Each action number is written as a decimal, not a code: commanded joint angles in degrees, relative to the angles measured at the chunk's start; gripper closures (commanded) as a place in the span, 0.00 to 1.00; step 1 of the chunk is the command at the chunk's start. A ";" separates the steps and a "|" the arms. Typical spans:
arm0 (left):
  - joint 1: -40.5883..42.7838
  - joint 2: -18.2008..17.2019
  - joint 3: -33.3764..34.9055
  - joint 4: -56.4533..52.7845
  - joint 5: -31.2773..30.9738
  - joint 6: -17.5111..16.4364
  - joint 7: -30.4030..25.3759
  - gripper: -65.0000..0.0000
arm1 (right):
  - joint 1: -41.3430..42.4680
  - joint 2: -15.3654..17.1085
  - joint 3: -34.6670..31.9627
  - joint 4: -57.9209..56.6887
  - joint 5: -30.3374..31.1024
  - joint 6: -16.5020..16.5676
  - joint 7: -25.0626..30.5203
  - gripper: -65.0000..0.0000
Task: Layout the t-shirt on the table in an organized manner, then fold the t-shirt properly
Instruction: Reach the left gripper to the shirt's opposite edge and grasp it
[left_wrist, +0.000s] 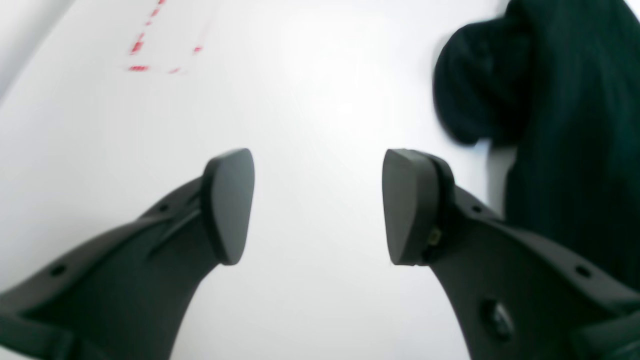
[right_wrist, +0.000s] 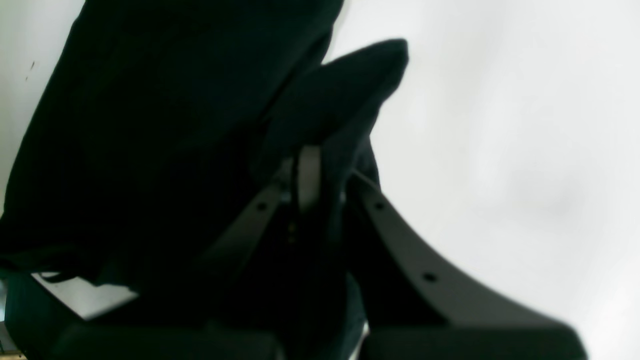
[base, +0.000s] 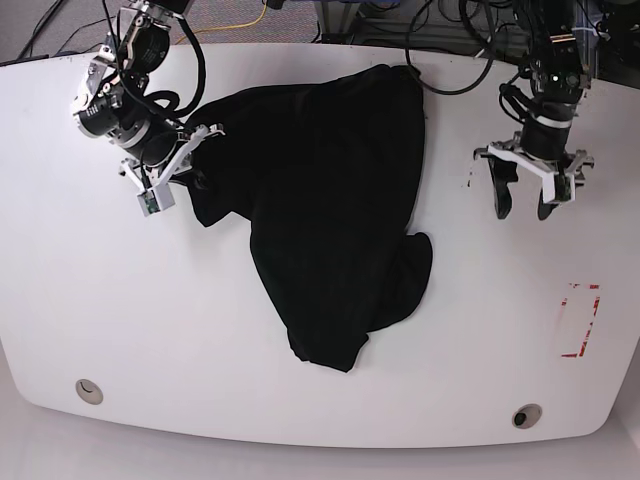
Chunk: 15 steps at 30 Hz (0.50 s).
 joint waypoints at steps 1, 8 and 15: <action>-4.71 -0.27 -0.04 0.90 -2.79 -2.97 4.05 0.42 | 0.61 0.46 0.14 1.02 1.11 0.08 1.07 1.00; -15.26 2.02 0.75 -3.85 -3.84 -3.50 15.39 0.42 | 0.52 0.46 0.14 1.02 1.11 0.08 1.07 1.00; -21.76 2.46 3.74 -14.22 -3.93 -3.50 16.89 0.42 | 0.52 0.46 0.14 1.02 1.11 0.08 1.07 1.00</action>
